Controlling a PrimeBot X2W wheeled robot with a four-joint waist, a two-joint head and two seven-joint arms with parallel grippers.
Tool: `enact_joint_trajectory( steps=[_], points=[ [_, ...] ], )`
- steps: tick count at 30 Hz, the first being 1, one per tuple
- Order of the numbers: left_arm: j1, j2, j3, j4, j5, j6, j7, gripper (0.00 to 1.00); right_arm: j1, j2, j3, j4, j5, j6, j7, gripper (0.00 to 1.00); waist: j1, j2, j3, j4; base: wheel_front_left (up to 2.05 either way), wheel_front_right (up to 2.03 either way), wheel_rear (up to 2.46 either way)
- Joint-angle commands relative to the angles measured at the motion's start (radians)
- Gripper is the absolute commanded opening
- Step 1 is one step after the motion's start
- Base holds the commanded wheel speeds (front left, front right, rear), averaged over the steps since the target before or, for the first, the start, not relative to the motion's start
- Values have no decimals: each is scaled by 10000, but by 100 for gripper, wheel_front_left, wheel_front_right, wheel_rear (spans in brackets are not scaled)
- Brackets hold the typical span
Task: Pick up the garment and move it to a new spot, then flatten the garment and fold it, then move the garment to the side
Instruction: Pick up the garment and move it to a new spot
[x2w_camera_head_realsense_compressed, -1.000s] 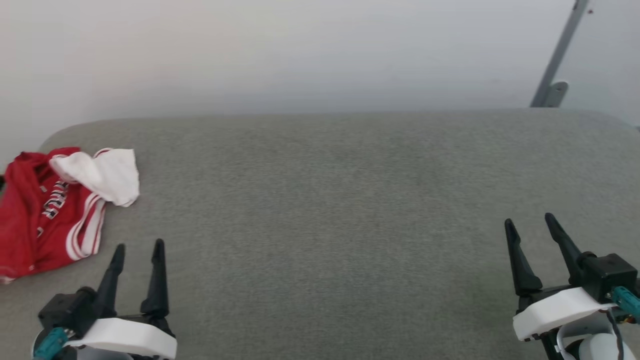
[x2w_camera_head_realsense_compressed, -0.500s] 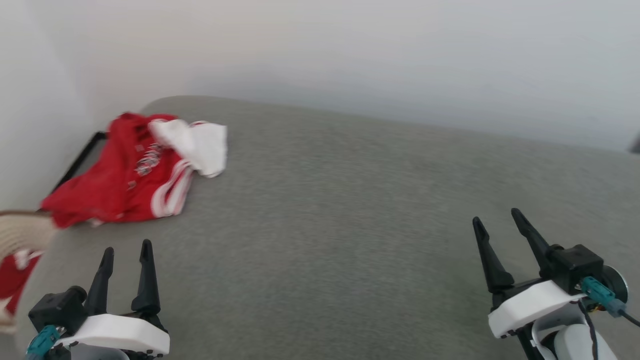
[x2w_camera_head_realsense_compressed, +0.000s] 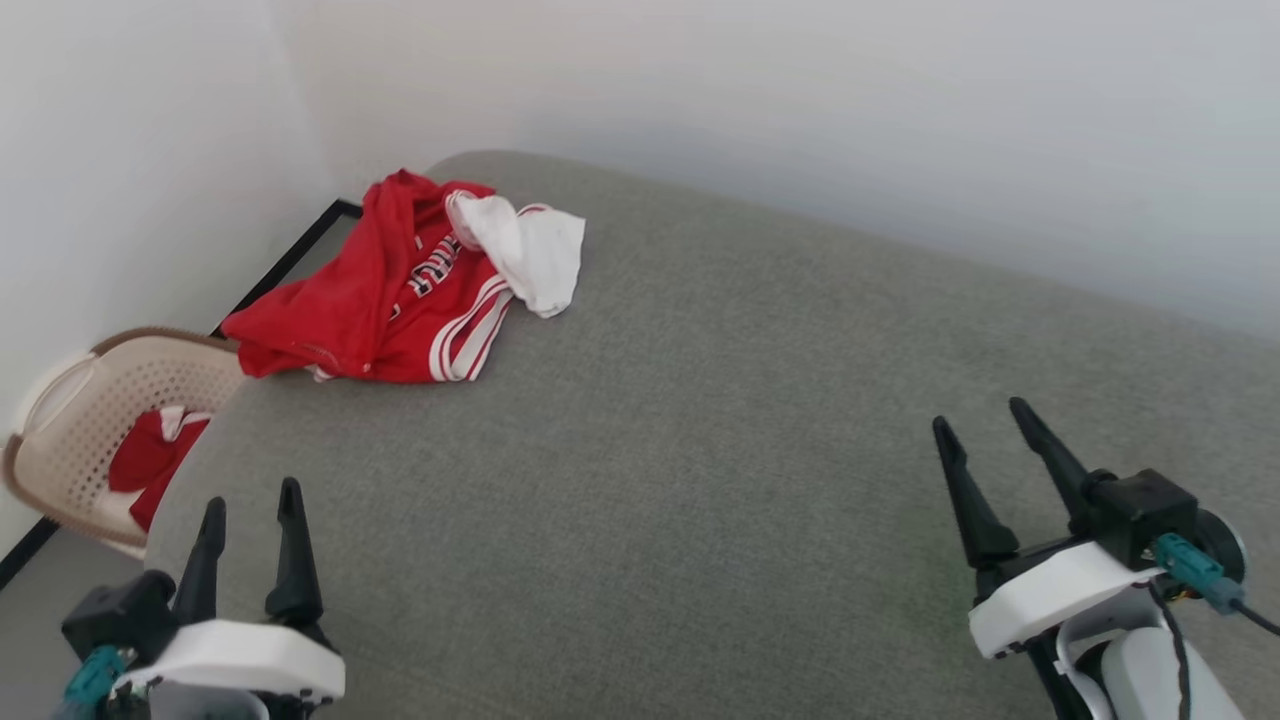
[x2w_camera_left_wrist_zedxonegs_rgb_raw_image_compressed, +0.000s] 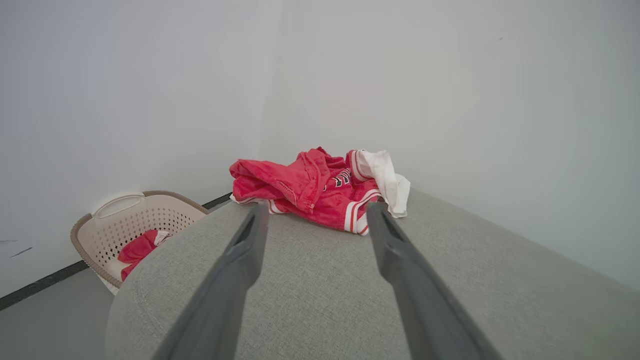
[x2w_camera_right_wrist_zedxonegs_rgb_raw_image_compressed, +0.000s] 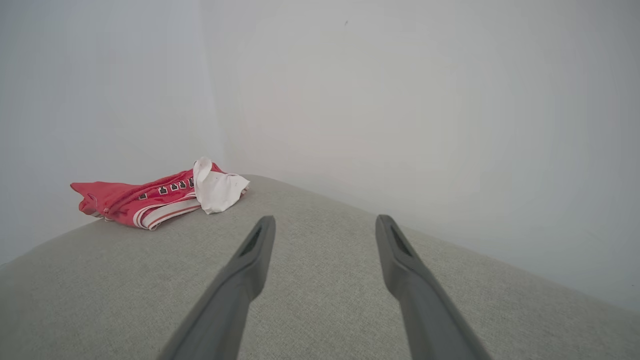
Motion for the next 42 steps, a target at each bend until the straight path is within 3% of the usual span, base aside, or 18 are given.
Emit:
enact_joint_trajectory(
  steps=[1, 10, 26, 34, 42],
  points=[
    [-246, 0, 48, 35, -55, 48, -59, 100, -56, -38, -38, -61, -87, -3, 26, 100, 0, 0, 150, 126, 0, 0, 0],
    [-2085, -7, 131, 1141, -506, -269, -90, 100, -351, -158, -397, -542, -294, -3, 250, 100, 0, 0, 1117, 20, 0, 0, 0],
    [-7382, 1520, -344, 5914, -1025, -821, 130, 100, -1377, -580, -550, -2291, -775, -3, 1011, 100, 0, 0, 3572, -1470, 0, 0, 0],
    [-9539, 2478, -512, 8525, -1238, -832, 1272, 100, -1982, -737, -580, -3319, -936, -3, 1387, 100, 0, 0, 4995, -2409, 0, 0, 0],
    [-10643, 2678, -543, 10051, -1617, -657, 3574, 100, -2122, -804, -626, -4044, -1104, -3, 1680, 100, 0, 0, 5737, -2697, 0, 0, 0]
  ],
)
